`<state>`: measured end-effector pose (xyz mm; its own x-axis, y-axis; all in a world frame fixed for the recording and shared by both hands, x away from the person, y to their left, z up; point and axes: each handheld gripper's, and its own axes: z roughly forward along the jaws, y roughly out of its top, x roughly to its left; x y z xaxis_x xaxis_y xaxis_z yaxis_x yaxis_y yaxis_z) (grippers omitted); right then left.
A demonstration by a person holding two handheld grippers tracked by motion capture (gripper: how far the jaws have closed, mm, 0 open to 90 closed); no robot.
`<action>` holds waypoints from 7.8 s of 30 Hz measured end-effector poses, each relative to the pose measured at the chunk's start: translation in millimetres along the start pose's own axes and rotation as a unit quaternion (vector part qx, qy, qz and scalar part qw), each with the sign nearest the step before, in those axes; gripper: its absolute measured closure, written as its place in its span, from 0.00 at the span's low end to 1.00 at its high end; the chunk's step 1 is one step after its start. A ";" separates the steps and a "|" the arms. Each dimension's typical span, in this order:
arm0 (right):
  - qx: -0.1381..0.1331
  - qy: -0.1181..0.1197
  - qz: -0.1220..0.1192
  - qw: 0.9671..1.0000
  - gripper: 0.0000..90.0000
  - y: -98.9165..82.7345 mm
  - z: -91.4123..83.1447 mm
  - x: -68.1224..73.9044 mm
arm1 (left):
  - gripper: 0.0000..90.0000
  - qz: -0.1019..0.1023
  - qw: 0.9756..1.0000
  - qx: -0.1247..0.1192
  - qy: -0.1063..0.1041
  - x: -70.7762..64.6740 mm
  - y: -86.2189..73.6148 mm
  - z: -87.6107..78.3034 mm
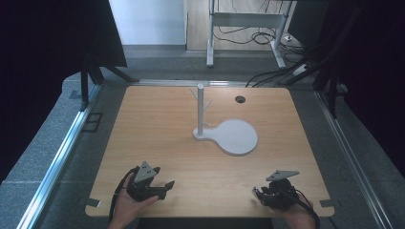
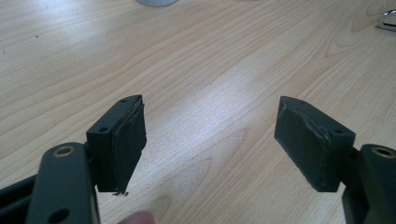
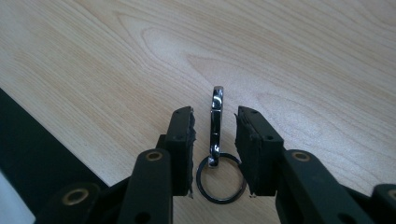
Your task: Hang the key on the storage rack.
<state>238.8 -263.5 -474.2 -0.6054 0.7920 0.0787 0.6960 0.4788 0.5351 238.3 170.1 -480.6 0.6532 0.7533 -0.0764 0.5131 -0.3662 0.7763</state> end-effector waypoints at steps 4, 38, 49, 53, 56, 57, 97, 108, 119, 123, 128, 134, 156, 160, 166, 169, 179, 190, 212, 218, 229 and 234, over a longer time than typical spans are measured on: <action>0.011 -0.004 -0.005 1.000 0.78 2.3 3.5 1.5 | 0.28 0.001 1.000 0.001 -0.002 -1.3 0.0 1.2; 0.024 -0.008 -0.005 1.000 0.94 1.5 13.2 -1.0 | 0.28 0.007 1.000 0.003 -0.003 -3.4 0.7 1.5; -0.034 -0.003 0.005 0.999 0.95 6.7 -7.8 -6.3 | 0.28 0.007 1.000 0.004 -0.003 -4.2 1.1 1.3; -0.049 -0.001 0.004 0.999 0.94 11.1 -13.8 -7.0 | 0.28 0.008 1.000 0.005 -0.002 -4.5 1.0 1.6; -0.056 0.000 0.002 0.998 0.94 13.3 -16.4 -6.9 | 0.28 0.008 1.000 0.006 -0.003 -4.8 1.0 2.0; -0.061 0.000 0.001 0.998 0.94 15.3 -18.7 -6.8 | 0.28 0.008 1.000 0.007 -0.003 -4.9 0.9 2.2; -0.063 -0.035 -0.021 0.997 0.95 146.9 9.4 -40.2 | 0.28 -0.012 1.000 -0.006 0.009 11.3 1.3 -15.6; -0.069 -0.039 -0.013 0.997 0.94 186.7 22.3 -46.0 | 0.29 -0.013 1.000 -0.006 0.007 12.4 0.5 -14.5; -0.095 -0.046 -0.021 0.994 0.94 229.5 32.8 -39.4 | 0.29 -0.015 1.000 -0.002 0.005 12.2 0.0 -12.2; -0.097 -0.048 -0.023 0.994 0.94 239.5 37.8 -36.8 | 0.29 -0.015 1.000 -0.003 0.004 12.4 0.2 -12.6; -0.096 -0.049 -0.027 0.994 0.95 253.1 45.8 -30.1 | 0.29 -0.016 1.000 -0.002 0.004 13.1 -0.7 -11.8; -0.102 -0.052 -0.032 0.993 0.95 263.9 51.1 -23.6 | 0.29 -0.015 1.000 -0.002 0.004 12.9 -0.6 -11.5; -0.120 -0.058 -0.036 0.990 0.94 291.3 64.3 -23.0 | 0.29 -0.015 1.000 0.001 0.007 12.6 -1.5 -10.4; -0.117 -0.059 -0.041 0.991 0.95 291.9 66.6 -21.2 | 0.29 -0.014 1.000 0.001 0.008 12.5 -1.6 -10.3; -0.118 -0.063 -0.054 0.990 0.94 293.1 68.5 -17.4 | 0.29 -0.014 1.000 0.003 0.007 12.2 -2.2 -9.0; -0.118 -0.065 -0.057 0.989 0.94 293.8 69.3 -16.6 | 0.29 -0.014 1.000 0.002 0.006 12.0 -2.2 -9.1; -0.125 -0.066 -0.059 0.988 0.94 295.7 68.0 -13.3 | 0.29 -0.012 1.000 0.007 0.002 8.6 -2.4 -5.5; -0.124 -0.065 -0.060 0.988 0.94 294.9 69.6 -7.1 | 0.29 -0.012 1.000 0.007 0.003 9.4 -2.6 -5.9; -0.111 -0.060 -0.073 0.989 0.79 281.7 72.0 1.9 | 0.29 -0.016 1.000 0.005 0.007 9.7 -4.1 -9.4; -0.130 -0.031 -0.071 0.988 0.73 271.3 60.7 -2.8 | 0.29 -0.016 1.000 0.003 0.013 9.0 -2.7 -10.8; -0.151 -0.017 -0.061 0.987 0.69 250.0 37.8 -10.8 | 0.29 -0.018 1.000 -0.001 0.016 10.2 -4.7 -14.4; -0.153 -0.018 -0.064 0.986 0.68 234.5 28.6 -13.2 | 0.30 -0.015 1.000 -0.003 0.014 9.0 -4.7 -14.5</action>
<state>421.1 -150.8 -373.7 -0.6627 0.7482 -0.0339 0.4616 0.4436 0.7682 233.7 186.5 -475.9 0.6225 0.7784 -0.0817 0.5284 -0.3410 0.7775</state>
